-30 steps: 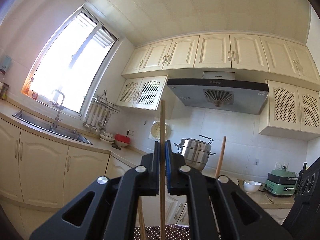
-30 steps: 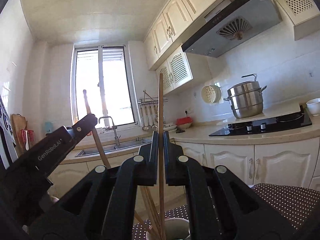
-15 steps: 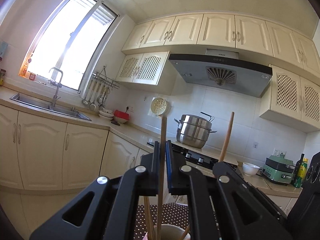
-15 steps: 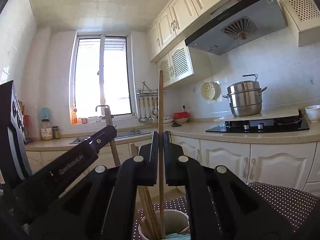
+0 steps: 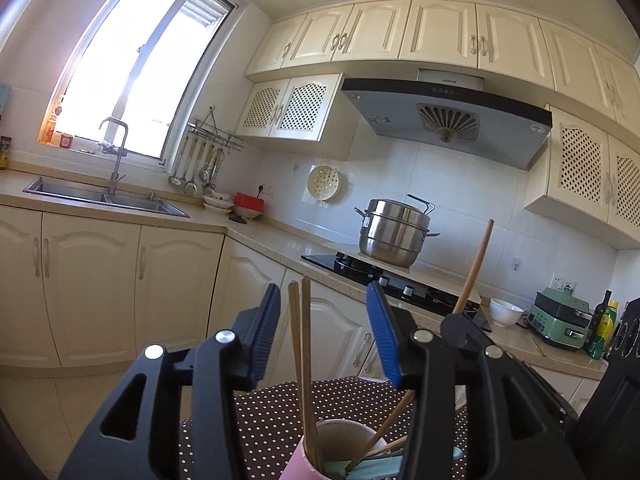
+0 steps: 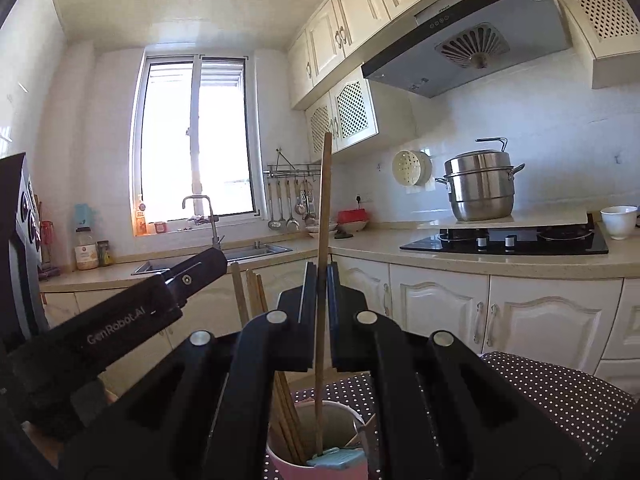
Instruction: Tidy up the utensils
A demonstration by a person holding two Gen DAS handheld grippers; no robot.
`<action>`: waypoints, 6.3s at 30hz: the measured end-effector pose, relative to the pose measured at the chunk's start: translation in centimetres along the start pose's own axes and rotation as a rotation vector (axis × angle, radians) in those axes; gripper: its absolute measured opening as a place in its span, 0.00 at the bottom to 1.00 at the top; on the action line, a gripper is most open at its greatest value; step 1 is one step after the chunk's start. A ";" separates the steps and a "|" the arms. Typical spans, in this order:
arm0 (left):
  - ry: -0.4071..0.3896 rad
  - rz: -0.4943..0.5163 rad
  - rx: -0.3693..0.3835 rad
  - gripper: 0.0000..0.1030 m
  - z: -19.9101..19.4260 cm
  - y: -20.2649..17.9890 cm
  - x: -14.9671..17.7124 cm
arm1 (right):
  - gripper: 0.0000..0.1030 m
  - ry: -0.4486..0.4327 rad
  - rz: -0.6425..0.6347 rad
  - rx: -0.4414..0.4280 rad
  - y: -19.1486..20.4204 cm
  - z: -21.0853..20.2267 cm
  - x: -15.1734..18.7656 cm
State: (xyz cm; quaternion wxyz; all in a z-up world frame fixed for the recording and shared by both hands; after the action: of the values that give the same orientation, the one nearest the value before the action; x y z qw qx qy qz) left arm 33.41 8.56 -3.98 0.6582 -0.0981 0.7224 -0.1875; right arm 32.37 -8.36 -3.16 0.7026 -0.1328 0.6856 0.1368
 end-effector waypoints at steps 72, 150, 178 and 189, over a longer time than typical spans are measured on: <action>0.963 0.273 -0.132 0.51 -4.1 -2.5 19.4 | 0.53 0.535 0.079 0.096 -4.6 -10.8 10.0; 0.226 -0.020 0.140 0.11 -5.3 -2.3 3.5 | 0.06 0.070 0.182 -0.243 -1.7 -5.6 -0.6; 0.031 -0.112 0.183 0.11 3.3 1.3 3.3 | 0.06 -0.089 0.106 -0.059 -1.4 2.0 1.6; 0.086 -0.064 0.157 0.11 3.6 1.3 5.2 | 0.07 -0.030 0.044 -0.067 -1.1 0.7 2.0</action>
State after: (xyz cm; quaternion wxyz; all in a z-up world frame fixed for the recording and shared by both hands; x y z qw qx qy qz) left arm 36.51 7.21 -9.48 0.6259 -0.0608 0.7296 -0.2687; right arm 33.48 -9.14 -5.19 0.7046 -0.1392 0.6729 0.1773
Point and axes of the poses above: each gripper's, at about its wrist camera, not at the fingertips, and z roughly the way its jaws point, y to its left, x to its underside, the point moved 4 cm from there along z, roughly the way its jaws point, and after that the axes turned 7 degrees about -z, right-handed, at the moved point
